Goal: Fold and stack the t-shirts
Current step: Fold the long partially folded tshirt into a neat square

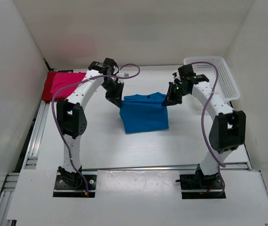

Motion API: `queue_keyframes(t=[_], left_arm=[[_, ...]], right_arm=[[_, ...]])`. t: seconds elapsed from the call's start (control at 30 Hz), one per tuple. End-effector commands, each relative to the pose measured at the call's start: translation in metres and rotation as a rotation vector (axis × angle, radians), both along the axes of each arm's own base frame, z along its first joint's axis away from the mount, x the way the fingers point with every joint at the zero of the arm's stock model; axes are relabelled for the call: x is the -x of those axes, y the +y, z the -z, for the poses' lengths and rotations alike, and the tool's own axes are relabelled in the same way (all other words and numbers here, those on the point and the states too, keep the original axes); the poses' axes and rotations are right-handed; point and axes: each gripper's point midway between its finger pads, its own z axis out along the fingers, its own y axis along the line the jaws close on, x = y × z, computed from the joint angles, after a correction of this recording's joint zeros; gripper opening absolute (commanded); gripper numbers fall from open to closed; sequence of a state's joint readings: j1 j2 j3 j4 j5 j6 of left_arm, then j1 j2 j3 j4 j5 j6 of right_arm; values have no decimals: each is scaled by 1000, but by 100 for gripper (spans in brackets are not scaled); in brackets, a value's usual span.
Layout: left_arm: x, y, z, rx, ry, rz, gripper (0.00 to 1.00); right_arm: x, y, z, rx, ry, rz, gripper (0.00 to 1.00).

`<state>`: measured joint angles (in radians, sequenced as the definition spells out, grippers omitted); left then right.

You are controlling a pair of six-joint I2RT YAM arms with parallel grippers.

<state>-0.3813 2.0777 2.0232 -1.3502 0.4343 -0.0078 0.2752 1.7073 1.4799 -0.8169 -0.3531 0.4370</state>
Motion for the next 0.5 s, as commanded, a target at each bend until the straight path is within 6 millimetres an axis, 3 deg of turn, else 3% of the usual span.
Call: queue_keyframes(t=[0.0,0.1,0.27,0.3,0.47], left_arm=[[-23,3,-5,23,-52,-20,10],[-46,4,4,15,-99,-37,10],[-82,6,14,2,-205,-64,10],[-93,4,18,0,-241,-70,10],[-130,7,22,11,-335,-103,10]], right_arm=[[-34,-1,0,-14,-21,11,0],[-52,0,13,-22,3,25,0],[-83,6,19,-41,-1,48,0],[-88,2,28,-39,21,67,0],[-113,-4,32,-42,-12,127,0]])
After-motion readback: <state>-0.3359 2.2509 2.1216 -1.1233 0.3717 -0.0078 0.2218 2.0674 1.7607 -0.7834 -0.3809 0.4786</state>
